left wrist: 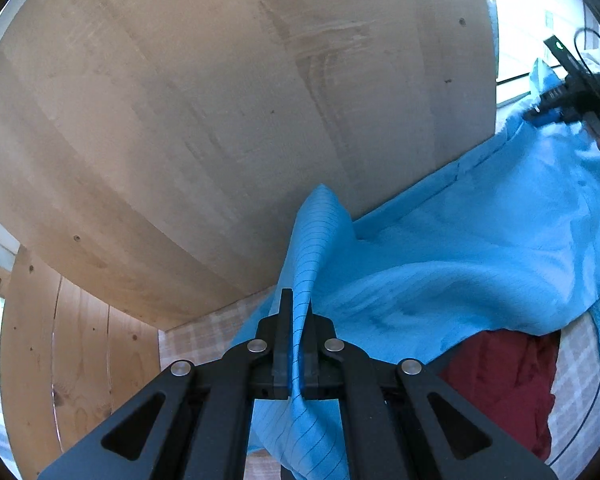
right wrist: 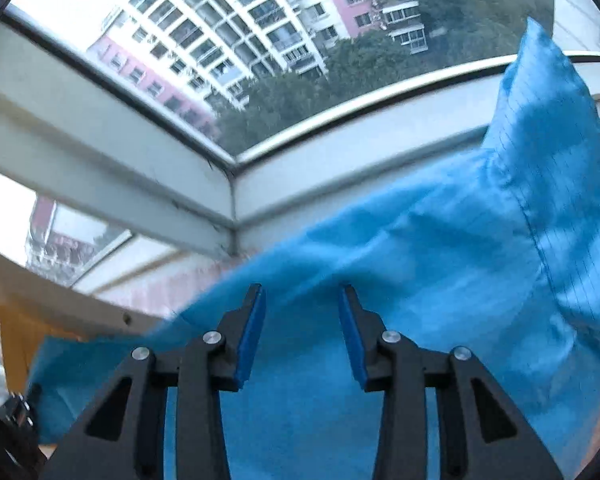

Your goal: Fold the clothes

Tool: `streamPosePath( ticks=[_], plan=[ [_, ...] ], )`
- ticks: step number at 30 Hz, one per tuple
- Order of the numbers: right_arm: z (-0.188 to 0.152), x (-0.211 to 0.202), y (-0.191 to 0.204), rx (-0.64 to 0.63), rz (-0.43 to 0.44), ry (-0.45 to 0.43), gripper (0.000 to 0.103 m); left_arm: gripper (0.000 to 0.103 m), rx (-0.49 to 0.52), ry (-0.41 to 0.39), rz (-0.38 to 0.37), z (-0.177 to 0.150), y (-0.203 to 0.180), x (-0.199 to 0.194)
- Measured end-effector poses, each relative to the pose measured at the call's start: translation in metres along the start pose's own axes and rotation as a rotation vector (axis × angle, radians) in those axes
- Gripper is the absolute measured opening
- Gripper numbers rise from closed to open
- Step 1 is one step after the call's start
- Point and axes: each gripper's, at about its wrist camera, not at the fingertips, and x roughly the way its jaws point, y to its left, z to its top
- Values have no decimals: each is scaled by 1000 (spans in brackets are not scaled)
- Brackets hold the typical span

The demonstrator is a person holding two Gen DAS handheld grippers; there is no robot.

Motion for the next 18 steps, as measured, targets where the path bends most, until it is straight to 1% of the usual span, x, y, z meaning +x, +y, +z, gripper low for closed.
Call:
streamPosePath(
  ticks=[2,7,8,9,10,11,13,15,18],
  plan=[
    [3,3,6,11,-22,0,41,1,8,-2,-2,2,-2,-2],
    [7,23,20,-2,-123,53,41,1,25,-10,-5,3,-2,-3],
    [6,26,21,0,-131,62,38,1,28,-13,-6,3,-2,-3],
    [5,26,20,9,-117,65,33,1,33,-14,-7,3,-2,-3],
    [3,26,19,19,-104,68,16,1,37,-14,-8,3,-3,-2],
    [2,25,19,20,-90,69,5,3,40,-14,-9,3,-4,-1],
    [0,23,22,-8,-68,64,5,3,43,-13,-7,2,-3,-2],
    [-3,16,25,-31,-42,33,3,3,46,-13,-4,2,-2,-2],
    [-3,-1,22,13,37,-28,2,3,48,-22,-2,2,-1,-6]
  ],
)
